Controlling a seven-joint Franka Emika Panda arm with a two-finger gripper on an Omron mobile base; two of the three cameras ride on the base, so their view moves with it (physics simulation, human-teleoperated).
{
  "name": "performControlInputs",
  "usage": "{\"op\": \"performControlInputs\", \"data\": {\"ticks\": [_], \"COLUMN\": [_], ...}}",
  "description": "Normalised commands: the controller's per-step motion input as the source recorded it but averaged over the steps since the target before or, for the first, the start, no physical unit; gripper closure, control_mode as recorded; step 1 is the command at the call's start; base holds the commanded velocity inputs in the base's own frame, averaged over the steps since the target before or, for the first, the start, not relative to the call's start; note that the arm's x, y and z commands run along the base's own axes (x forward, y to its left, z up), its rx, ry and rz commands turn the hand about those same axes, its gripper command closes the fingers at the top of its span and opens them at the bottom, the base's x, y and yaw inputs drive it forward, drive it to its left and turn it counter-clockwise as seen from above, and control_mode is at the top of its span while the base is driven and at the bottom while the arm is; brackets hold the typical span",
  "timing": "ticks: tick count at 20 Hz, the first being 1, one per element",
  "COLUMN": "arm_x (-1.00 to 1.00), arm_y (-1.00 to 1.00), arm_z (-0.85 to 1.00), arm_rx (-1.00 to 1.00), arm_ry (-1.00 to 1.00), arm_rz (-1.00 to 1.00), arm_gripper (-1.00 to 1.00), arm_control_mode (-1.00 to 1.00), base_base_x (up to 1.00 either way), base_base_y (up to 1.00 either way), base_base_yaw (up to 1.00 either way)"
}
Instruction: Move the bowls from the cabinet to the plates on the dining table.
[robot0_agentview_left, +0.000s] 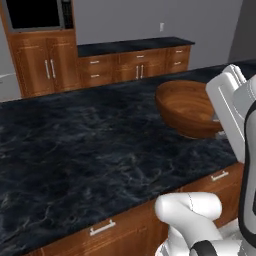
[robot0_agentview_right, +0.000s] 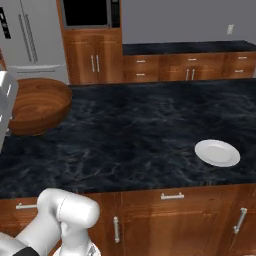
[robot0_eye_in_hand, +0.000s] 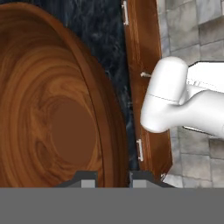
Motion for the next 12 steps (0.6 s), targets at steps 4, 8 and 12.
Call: {"op": "performControlInputs", "data": {"ticks": [4, 8, 12], "arm_x": [0.0, 0.0, 0.0], "arm_y": [0.0, 0.0, 0.0], "arm_z": [0.0, 0.0, 0.0], "arm_rx": [0.0, 0.0, 0.0], "arm_ry": [0.0, 0.0, 0.0], "arm_rz": [0.0, 0.0, 0.0], "arm_gripper": [1.0, 1.0, 1.0], "arm_control_mode": [1.0, 1.0, 1.0], "base_base_x": [0.0, -0.08, -0.11], "base_base_y": [-1.0, -1.0, -1.0], "base_base_yaw": [0.32, 0.31, 0.26]}}
